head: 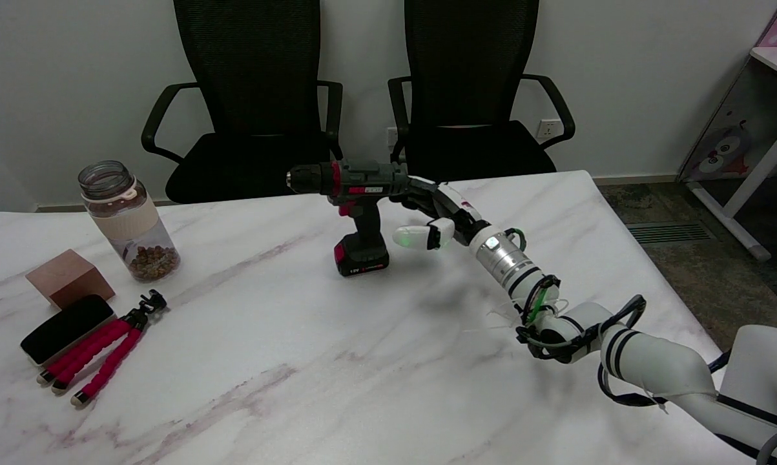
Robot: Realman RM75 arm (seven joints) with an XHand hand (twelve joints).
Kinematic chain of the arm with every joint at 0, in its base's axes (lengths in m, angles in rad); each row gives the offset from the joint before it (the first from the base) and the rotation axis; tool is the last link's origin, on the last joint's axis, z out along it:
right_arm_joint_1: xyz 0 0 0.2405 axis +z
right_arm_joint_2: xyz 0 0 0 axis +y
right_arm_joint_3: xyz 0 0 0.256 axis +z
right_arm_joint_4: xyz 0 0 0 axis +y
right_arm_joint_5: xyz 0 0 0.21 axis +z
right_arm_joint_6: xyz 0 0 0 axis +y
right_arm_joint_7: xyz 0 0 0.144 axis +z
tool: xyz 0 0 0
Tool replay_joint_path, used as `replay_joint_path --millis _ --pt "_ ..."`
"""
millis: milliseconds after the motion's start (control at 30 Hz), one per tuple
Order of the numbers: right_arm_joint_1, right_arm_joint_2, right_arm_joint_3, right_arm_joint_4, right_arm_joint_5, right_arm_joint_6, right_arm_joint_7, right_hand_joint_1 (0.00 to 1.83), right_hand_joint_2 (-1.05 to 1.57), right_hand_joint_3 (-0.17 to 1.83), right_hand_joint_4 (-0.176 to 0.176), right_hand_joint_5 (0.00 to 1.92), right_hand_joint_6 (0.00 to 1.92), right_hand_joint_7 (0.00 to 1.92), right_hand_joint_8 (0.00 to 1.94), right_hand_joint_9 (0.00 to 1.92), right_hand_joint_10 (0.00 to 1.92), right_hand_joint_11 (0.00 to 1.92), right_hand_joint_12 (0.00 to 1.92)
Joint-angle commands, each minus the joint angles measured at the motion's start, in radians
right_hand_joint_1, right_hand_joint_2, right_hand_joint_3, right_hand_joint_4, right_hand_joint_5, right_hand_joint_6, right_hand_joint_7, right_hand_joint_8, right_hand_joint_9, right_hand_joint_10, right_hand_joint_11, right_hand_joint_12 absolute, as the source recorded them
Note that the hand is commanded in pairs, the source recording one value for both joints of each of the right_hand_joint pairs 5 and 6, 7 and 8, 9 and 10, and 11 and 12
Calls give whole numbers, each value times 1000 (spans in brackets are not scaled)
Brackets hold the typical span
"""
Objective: Pick up the power screwdriver.
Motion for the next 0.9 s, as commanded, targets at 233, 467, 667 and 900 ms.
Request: replay_joint_path --millis 233,467,667,900 --pt "20 -72 -22 44 5 -15 168 864 -384 1047 176 447 447 447 447 264 264 311 311" --pt "22 -111 -23 108 5 -52 262 863 -385 1046 176 452 452 452 452 260 260 307 307" --pt "28 -114 -23 106 5 -54 270 862 -386 1043 176 450 450 450 450 260 260 309 309" --pt "35 -137 -27 111 -3 -61 295 861 -384 1038 176 445 445 445 445 255 255 309 309"
